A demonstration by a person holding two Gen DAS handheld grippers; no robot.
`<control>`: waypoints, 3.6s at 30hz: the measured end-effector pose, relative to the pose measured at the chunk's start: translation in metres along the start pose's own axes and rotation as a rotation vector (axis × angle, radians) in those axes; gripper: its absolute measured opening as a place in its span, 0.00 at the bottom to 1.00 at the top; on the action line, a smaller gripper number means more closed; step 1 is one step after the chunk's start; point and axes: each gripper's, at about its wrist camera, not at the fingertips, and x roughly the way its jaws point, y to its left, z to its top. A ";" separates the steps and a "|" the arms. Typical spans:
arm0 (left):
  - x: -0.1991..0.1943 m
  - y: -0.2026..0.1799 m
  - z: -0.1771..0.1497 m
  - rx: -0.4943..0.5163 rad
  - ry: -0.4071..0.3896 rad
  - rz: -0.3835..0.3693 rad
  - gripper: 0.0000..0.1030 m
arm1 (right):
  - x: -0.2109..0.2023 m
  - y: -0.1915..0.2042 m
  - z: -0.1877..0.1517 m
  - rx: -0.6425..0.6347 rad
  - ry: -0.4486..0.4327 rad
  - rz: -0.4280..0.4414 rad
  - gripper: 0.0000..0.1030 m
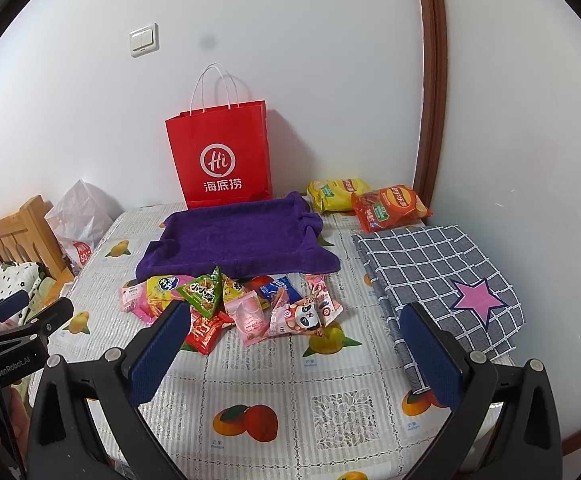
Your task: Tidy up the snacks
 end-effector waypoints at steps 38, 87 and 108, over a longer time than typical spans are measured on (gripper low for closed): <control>0.014 0.014 0.013 -0.030 0.021 -0.015 0.98 | 0.019 0.013 0.008 0.006 0.015 0.032 1.00; 0.217 0.018 -0.023 0.027 0.304 0.008 0.98 | 0.223 -0.012 -0.042 0.042 0.290 -0.006 0.99; 0.267 0.013 -0.026 0.052 0.326 -0.022 0.98 | 0.255 -0.018 -0.042 0.021 0.312 -0.002 0.99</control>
